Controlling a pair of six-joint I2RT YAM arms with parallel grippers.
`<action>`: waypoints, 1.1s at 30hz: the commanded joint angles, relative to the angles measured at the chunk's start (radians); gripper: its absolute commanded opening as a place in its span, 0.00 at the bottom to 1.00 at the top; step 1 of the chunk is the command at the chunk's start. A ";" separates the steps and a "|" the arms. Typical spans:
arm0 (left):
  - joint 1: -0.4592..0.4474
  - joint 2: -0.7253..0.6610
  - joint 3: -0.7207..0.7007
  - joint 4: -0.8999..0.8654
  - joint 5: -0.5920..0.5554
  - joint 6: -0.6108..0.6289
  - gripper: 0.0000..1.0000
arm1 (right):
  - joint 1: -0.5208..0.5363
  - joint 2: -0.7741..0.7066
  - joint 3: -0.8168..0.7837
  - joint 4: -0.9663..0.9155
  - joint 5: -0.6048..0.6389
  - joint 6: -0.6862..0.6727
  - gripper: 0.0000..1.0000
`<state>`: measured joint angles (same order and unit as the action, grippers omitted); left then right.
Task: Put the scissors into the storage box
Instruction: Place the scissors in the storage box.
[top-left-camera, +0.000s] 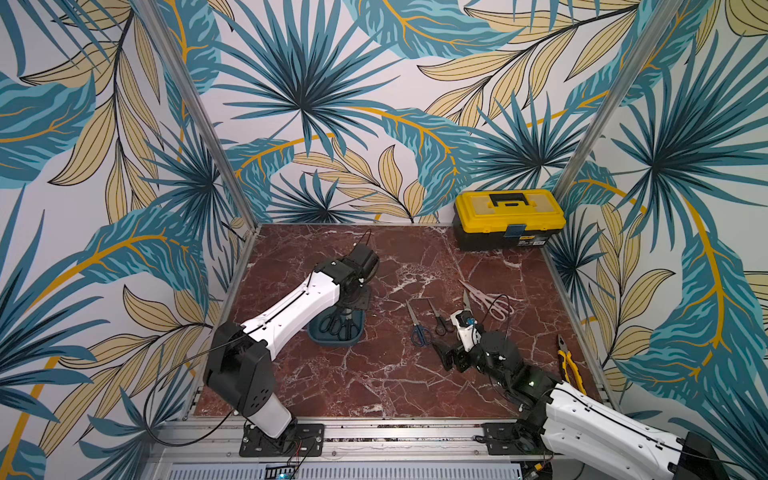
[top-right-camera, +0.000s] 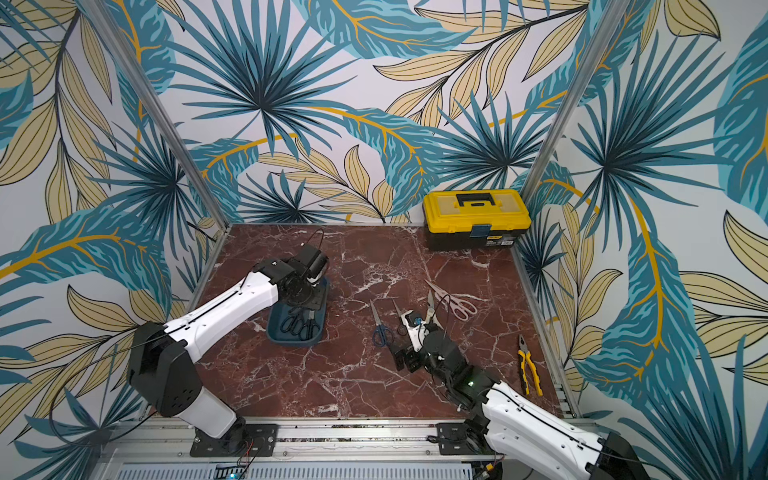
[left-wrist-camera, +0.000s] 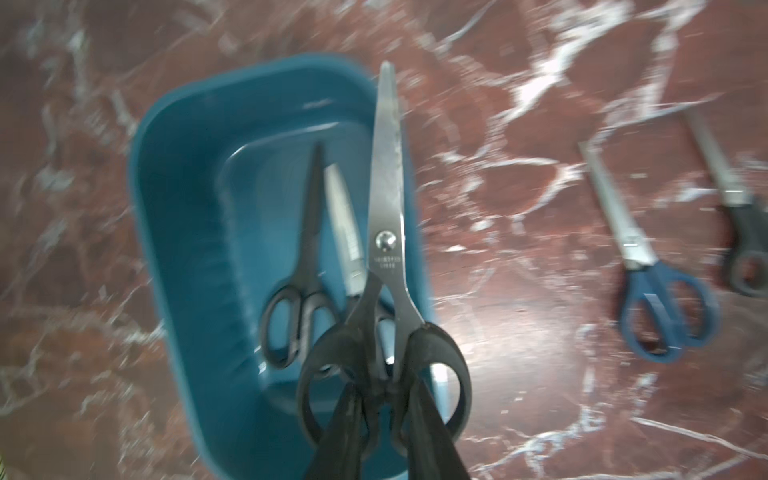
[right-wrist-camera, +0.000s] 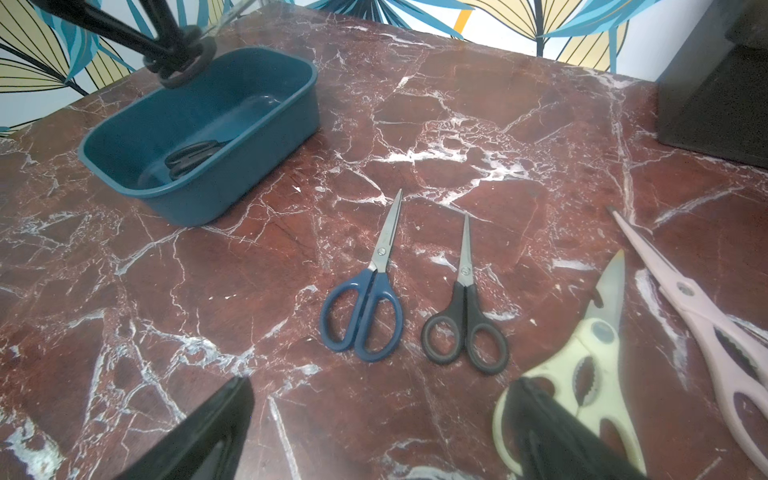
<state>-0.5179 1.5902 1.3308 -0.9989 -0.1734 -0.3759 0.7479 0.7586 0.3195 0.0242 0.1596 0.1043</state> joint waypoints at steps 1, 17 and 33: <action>0.056 -0.025 -0.104 0.015 0.013 -0.017 0.05 | 0.005 -0.020 0.005 0.005 -0.015 -0.006 1.00; 0.111 0.098 -0.183 0.130 0.046 -0.032 0.23 | 0.005 0.004 0.019 -0.006 0.023 0.009 1.00; 0.089 -0.153 -0.202 0.256 -0.043 -0.098 0.53 | 0.004 0.145 0.094 -0.035 0.231 0.072 1.00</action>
<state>-0.4187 1.5375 1.1473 -0.8181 -0.1631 -0.4480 0.7479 0.8810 0.3946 0.0017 0.3176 0.1497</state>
